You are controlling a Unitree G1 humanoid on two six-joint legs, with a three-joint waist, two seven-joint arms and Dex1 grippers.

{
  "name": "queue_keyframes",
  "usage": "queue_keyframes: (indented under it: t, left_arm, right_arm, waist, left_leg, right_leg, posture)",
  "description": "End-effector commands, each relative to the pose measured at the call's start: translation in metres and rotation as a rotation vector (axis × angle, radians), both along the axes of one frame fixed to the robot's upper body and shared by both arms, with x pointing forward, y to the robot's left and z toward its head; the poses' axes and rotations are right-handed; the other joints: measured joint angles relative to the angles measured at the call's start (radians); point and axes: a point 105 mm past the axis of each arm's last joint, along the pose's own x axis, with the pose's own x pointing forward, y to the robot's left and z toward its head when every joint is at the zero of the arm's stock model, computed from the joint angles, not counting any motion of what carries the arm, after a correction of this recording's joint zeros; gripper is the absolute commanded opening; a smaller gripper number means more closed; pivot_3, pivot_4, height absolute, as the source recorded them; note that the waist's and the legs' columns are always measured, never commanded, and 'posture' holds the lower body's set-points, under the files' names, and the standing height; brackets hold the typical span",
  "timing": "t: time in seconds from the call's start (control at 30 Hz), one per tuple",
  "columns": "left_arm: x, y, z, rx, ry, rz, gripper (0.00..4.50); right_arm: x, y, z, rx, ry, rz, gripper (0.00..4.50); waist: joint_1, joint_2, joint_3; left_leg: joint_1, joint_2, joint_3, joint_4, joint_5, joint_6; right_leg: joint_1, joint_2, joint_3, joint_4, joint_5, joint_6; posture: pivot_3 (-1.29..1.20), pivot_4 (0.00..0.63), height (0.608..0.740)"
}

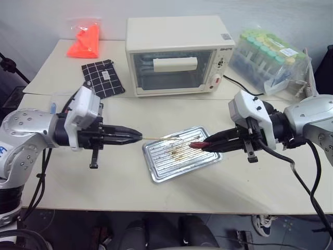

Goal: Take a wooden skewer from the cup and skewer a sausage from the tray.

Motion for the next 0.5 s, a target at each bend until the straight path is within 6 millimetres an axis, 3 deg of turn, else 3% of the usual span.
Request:
queue_keyframes:
  t: [0.03, 0.5]
  left_arm:
    - [-0.0007, -0.0071, 0.0083, -0.011, -0.038, -0.043, 0.00]
    - [-0.0002, -0.0038, 0.0118, -0.008, -0.061, -0.040, 0.00]
  right_arm:
    - [-0.0009, -0.0008, 0.0077, -0.014, -0.047, 0.000, 0.34]
    - [-0.0027, -0.0088, 0.0024, -0.028, -0.054, -0.027, 0.34]
  waist:
    - [0.001, 0.000, 0.000]
    - [0.002, 0.000, 0.000]
  left_leg:
    - [0.000, 0.000, 0.000, 0.000, 0.000, 0.000]
    - [0.000, 0.000, 0.000, 0.001, 0.000, 0.000]
  right_leg:
    - [0.000, 0.000, 0.000, 0.000, 0.000, 0.000]
    - [0.000, 0.000, 0.000, 0.001, 0.000, 0.000]
  posture:
    - [0.00, 0.150, 0.740]
    - [0.00, 0.150, 0.740]
